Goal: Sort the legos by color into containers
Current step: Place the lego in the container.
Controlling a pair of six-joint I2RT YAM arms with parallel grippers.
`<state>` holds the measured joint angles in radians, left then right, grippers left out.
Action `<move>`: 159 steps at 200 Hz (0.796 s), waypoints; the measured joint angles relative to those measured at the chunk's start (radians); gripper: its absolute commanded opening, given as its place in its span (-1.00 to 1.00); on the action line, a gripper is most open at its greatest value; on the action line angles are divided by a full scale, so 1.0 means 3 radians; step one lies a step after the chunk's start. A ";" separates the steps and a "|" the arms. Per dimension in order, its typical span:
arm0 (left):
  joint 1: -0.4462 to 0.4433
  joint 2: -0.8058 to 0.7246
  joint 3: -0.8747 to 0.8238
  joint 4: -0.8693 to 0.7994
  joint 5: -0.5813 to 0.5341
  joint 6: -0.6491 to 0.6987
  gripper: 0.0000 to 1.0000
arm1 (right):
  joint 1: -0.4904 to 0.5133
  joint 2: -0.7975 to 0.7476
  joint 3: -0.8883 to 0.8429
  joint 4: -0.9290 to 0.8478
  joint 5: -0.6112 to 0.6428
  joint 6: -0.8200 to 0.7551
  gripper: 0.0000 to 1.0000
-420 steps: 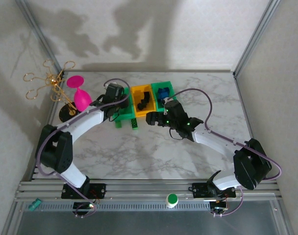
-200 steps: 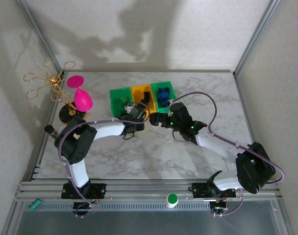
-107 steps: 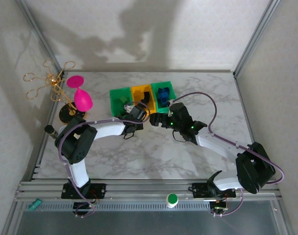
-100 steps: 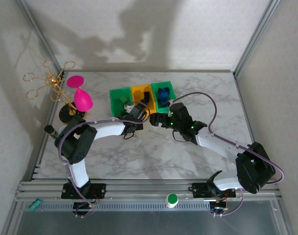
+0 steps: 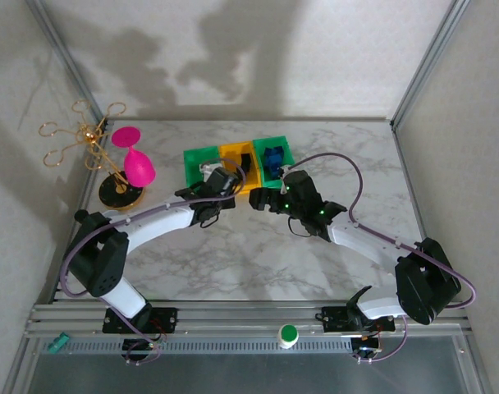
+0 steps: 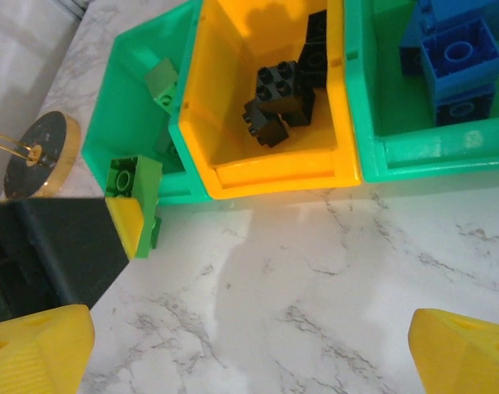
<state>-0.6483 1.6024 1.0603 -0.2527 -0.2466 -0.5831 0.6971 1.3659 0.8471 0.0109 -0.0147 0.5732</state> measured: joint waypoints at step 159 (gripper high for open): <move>0.0793 0.1041 0.0994 0.0045 0.0075 0.0197 -0.18 | 0.0000 0.0179 0.0139 0.0051 -0.0135 -0.0037 0.97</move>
<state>-0.4103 1.9148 1.3586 -0.2394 -0.2241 -0.5240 0.6971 1.4197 0.8886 0.0261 -0.0551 0.5621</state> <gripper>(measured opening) 0.389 0.986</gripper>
